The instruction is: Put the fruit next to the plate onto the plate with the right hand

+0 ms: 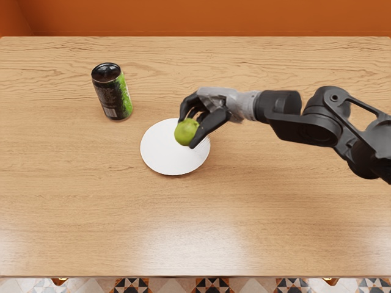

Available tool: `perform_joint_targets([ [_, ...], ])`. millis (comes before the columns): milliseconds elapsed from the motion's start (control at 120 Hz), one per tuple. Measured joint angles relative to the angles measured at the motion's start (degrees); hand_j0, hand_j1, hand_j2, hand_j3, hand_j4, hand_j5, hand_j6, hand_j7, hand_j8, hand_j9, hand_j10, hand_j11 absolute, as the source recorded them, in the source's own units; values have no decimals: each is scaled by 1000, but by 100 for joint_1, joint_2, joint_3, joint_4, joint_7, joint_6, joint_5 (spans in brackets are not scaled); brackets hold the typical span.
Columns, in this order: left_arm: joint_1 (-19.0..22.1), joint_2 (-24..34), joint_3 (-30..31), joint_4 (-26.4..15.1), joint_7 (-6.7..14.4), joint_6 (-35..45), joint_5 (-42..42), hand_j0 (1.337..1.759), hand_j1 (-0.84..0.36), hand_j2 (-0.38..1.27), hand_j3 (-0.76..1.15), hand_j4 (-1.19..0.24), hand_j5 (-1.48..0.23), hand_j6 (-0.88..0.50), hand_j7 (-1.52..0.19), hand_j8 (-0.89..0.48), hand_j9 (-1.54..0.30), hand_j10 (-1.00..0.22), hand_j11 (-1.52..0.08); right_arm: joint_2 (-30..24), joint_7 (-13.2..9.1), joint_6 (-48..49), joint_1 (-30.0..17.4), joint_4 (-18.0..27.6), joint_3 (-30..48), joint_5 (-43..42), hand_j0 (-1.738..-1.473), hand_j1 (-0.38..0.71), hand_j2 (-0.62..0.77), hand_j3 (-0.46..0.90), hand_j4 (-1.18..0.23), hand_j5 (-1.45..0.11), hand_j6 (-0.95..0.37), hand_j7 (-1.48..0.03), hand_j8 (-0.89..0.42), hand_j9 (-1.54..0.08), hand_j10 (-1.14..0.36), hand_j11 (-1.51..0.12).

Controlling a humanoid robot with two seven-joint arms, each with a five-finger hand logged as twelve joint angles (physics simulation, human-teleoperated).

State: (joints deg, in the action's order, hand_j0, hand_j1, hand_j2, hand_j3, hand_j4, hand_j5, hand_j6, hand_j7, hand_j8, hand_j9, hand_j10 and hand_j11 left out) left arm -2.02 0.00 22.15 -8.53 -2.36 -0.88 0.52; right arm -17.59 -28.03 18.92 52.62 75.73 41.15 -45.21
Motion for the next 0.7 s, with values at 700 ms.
perform_joint_targets([
  [700,0,0,0,0,-1,0,-1,1658,69,47,0,-234,-304,-234,-304,-234,-304,-234,-304,952,1011,-429,291,-1254,-721,-731,-1658,195,139,0,-540,-762,-447,-726,-381,-759,-470,-762],
])
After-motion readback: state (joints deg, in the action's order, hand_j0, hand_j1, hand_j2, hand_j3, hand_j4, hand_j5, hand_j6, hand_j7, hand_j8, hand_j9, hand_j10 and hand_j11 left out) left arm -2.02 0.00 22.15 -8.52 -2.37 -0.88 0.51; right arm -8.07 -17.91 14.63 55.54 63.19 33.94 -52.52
